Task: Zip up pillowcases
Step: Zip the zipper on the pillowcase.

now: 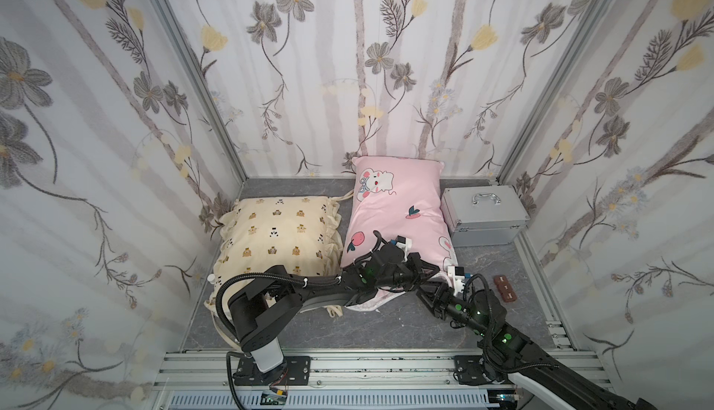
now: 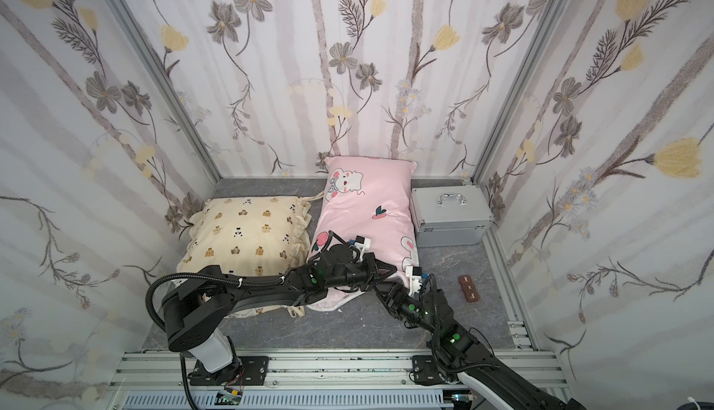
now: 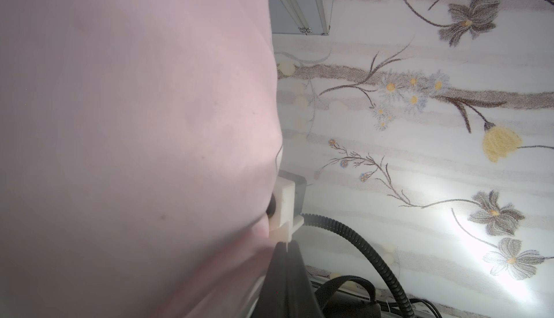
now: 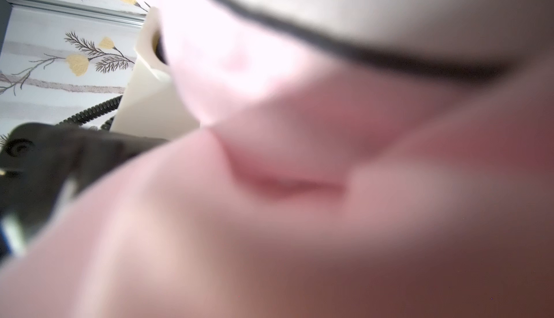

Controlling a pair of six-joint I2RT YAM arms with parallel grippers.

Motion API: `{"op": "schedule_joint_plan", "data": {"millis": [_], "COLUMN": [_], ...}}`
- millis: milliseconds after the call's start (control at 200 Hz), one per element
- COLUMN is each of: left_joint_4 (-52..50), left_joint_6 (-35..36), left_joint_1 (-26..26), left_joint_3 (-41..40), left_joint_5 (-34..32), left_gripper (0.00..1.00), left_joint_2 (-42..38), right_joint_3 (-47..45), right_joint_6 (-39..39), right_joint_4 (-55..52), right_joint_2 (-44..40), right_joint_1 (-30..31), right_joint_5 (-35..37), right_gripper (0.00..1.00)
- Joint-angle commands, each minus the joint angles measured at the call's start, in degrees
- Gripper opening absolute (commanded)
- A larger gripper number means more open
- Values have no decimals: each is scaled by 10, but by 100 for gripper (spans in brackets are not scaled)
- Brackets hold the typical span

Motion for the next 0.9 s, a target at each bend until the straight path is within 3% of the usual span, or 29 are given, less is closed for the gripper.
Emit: {"op": "schedule_joint_plan", "data": {"millis": [0, 135, 295, 530, 894], "left_joint_4": [38, 43, 44, 37, 47], "left_joint_6": [-17, -26, -29, -28, -39], "left_joint_1": [-4, -8, -8, -7, -6], "left_joint_3": [11, 18, 26, 27, 60], "left_joint_5": [4, 2, 4, -1, 8], "left_gripper": [0, 0, 0, 0, 0], "left_joint_2": [5, 11, 13, 13, 38], "right_joint_3": [-33, -24, 2, -19, -56], "right_joint_6": [6, -10, -34, -27, -17], "right_joint_4": [106, 139, 150, 162, 126], "right_joint_2": [21, 70, 139, 146, 120], "right_joint_1": [1, 1, 1, 1, 11], "right_joint_5": [-15, 7, 5, 17, 27], "right_gripper": [75, 73, 58, 0, 0]}}
